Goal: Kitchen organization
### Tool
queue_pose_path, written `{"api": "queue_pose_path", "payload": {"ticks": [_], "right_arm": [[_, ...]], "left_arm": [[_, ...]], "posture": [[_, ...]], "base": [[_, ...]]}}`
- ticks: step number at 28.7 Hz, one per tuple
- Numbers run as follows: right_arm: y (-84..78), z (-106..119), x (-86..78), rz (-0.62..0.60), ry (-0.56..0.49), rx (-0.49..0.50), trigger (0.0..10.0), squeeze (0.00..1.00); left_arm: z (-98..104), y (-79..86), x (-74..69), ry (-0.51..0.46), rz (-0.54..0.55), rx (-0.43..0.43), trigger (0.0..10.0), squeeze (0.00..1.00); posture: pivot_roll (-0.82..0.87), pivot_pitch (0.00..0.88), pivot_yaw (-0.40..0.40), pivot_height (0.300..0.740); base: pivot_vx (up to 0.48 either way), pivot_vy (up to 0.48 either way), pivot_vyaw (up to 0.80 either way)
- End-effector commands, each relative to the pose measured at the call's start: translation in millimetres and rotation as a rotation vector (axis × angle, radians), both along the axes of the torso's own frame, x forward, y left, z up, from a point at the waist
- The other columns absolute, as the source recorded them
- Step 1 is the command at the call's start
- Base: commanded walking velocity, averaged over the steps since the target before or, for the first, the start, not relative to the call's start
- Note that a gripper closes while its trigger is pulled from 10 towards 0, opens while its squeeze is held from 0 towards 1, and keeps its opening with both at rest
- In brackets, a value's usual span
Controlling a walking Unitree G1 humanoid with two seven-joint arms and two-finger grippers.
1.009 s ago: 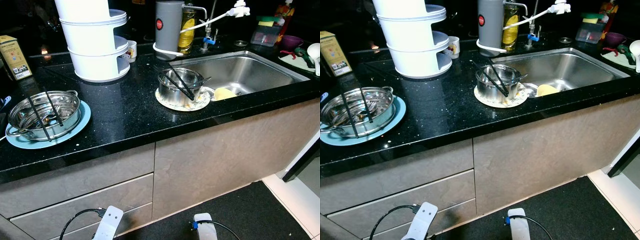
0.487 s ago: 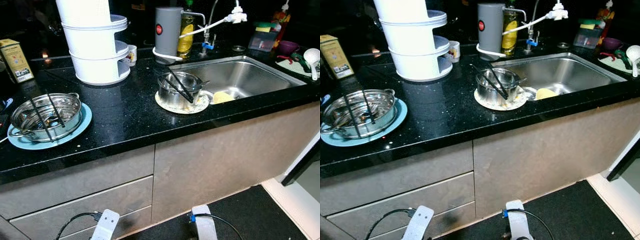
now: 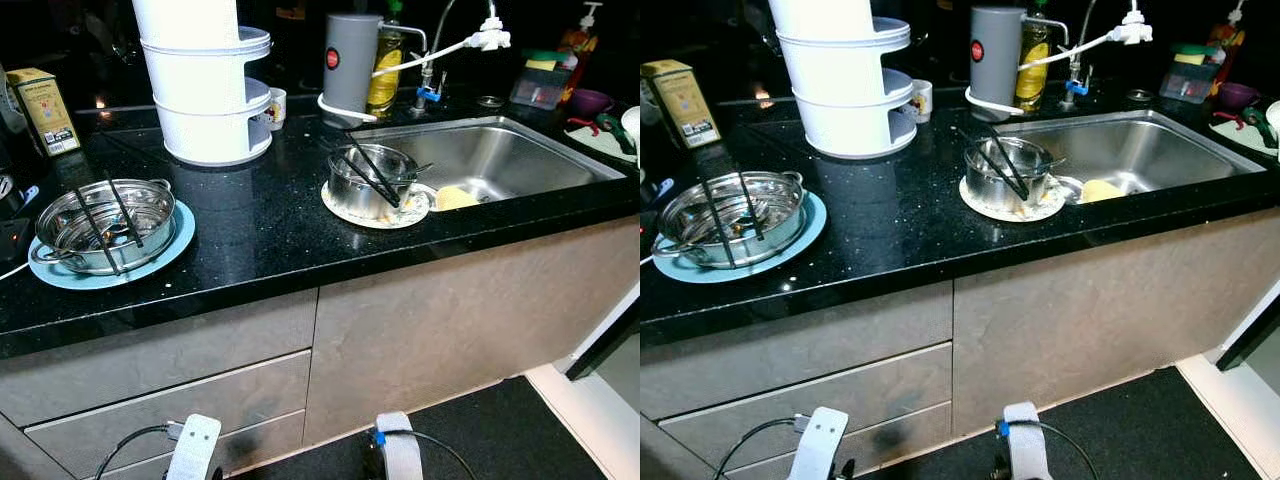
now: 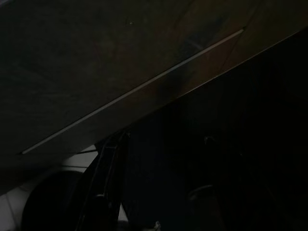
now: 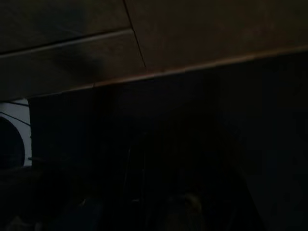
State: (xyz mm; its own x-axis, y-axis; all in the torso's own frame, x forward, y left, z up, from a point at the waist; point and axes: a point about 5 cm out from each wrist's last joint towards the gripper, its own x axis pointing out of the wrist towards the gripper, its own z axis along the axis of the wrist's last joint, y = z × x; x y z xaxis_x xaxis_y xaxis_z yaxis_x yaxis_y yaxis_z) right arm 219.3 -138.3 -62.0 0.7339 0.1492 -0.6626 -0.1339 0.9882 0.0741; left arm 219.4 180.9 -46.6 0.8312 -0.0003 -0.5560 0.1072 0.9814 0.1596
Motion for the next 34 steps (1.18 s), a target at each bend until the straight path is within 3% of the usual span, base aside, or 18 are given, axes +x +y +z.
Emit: {"api": "queue_pose_path", "payload": {"ticks": [1, 6, 10, 20, 34], "right_arm": [[-2.1, -6.0, -9.1, -0.032, 0.038, 0.016, 10.0, 0.00], [-3.5, -7.5, -12.7, -0.059, 0.036, 0.036, 10.0, 0.00], [-8.2, -9.6, -17.0, -0.071, 0.041, 0.023, 10.0, 0.00], [-12.4, -11.4, -20.7, -0.080, 0.049, 0.008, 10.0, 0.00], [-6.3, -12.1, -21.4, -0.066, 0.056, 0.013, 10.0, 0.00]], "left_arm": [[-0.2, -1.3, -2.1, -0.005, -0.012, -0.024, 10.0, 0.05], [-0.3, -2.4, -2.8, -0.009, -0.022, -0.011, 10.0, 0.04], [-2.0, 1.7, -1.9, 0.005, -0.029, 0.069, 10.0, 0.04], [-4.1, -4.1, -0.2, 0.047, -0.097, 0.030, 10.0, 0.03], [-1.7, -0.6, 6.5, 0.050, -0.077, 0.023, 10.0, 0.03]], "posture": [[0.03, 0.125, -0.041, 0.740], [0.01, 0.130, -0.024, 0.740], [0.00, 0.128, -0.010, 0.740], [-0.01, 0.111, 0.010, 0.740], [0.00, 0.127, -0.004, 0.740]], "base": [[0.000, 0.000, 0.00], [0.000, 0.000, 0.00], [0.000, 0.000, 0.00], [0.000, 0.000, 0.00], [0.000, 0.000, 0.00]]}}
